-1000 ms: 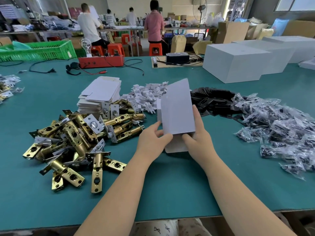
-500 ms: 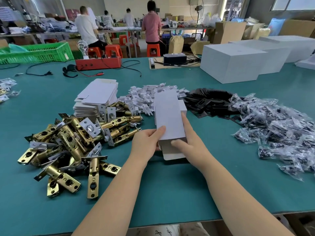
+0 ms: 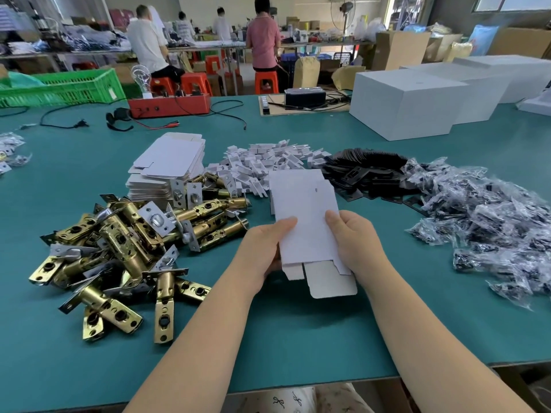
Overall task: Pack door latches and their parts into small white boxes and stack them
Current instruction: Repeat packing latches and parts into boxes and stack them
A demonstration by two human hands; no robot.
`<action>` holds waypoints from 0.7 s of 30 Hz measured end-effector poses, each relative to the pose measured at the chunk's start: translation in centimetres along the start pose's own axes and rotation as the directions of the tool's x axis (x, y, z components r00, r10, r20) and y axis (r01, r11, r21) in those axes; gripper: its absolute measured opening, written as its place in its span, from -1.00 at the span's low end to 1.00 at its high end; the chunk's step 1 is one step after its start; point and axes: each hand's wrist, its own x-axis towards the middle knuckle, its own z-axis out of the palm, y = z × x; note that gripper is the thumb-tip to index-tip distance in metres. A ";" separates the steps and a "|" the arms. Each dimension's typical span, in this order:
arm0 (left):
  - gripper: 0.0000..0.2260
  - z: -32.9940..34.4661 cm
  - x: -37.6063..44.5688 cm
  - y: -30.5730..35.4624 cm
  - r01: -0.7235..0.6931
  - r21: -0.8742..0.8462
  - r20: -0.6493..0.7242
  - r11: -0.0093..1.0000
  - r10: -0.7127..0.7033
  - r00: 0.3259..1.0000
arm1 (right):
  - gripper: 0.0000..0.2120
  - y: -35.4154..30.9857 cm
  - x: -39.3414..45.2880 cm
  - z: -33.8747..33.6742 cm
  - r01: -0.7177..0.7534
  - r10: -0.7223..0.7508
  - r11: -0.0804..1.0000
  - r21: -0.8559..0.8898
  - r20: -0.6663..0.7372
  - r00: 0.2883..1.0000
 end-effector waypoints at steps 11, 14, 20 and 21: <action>-0.68 0.4 0.1 -0.4 -0.132 0.090 -0.114 0.987 0.142 0.983 | -0.57 0.1 -0.4 0.7 0.092 -0.102 0.958 -0.272 -0.023 0.994; -0.66 0.0 0.6 -0.3 -0.119 0.058 -0.231 0.991 0.129 0.964 | -0.55 0.4 -0.7 1.0 0.121 -0.115 0.948 -0.295 0.039 0.993; -0.67 -0.6 1.1 -0.4 -0.132 0.014 -0.322 0.991 0.130 0.938 | -0.77 0.5 -1.1 1.1 0.076 -0.063 0.970 -0.231 0.064 0.996; -0.68 -0.6 1.2 -0.4 -0.135 -0.004 -0.346 0.991 0.125 0.930 | -0.78 0.4 -1.3 1.0 0.081 -0.061 0.967 -0.241 0.091 0.994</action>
